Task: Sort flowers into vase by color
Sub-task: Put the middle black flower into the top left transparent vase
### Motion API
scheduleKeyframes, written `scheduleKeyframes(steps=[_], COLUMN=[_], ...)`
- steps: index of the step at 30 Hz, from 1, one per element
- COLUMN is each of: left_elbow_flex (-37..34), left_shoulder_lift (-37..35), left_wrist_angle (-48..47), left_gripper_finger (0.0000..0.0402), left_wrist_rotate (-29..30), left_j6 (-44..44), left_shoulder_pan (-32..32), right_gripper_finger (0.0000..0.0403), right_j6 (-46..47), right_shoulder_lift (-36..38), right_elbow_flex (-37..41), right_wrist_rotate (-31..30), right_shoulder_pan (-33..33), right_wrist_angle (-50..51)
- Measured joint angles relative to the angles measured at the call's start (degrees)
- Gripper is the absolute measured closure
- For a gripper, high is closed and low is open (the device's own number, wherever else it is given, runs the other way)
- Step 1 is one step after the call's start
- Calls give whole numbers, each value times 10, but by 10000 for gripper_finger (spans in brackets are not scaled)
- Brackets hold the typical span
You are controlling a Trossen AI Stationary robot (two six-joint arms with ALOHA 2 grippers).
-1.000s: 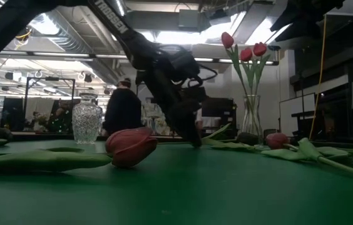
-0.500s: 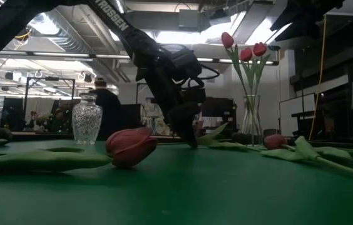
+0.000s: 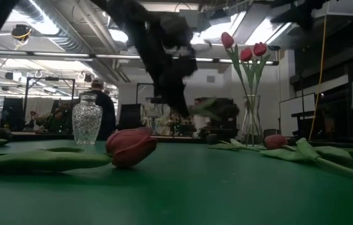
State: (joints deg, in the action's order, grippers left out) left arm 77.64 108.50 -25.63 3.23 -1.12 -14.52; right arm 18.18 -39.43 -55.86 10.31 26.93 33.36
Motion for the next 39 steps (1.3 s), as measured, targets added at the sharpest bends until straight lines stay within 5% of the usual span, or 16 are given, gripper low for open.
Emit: scheduleKeyframes(steps=[8,16,25,32,39], left_elbow_flex=[0,-16,-168,-264,-280], left_shoulder_lift=[-138,-314,-473,-500,-500], left_wrist_angle=[-23,52,210,247,285], left_gripper_finger=[386,386,386,386,386], left_wrist_rotate=[28,78,78,78,91], left_j6=[-28,-33,-60,-94,-93], left_shoulder_pan=[26,47,81,110,126], right_gripper_finger=[194,194,194,194,194], right_j6=[-9,-66,-159,-156,-141], right_shoulder_lift=[17,-12,-201,-362,-495], right_elbow_flex=[0,0,1,-45,-115], right_wrist_rotate=[20,16,-130,-100,-54], right_shoulder_pan=[-5,-109,-229,-232,-232], right_wrist_angle=[-52,-180,-380,-455,-460])
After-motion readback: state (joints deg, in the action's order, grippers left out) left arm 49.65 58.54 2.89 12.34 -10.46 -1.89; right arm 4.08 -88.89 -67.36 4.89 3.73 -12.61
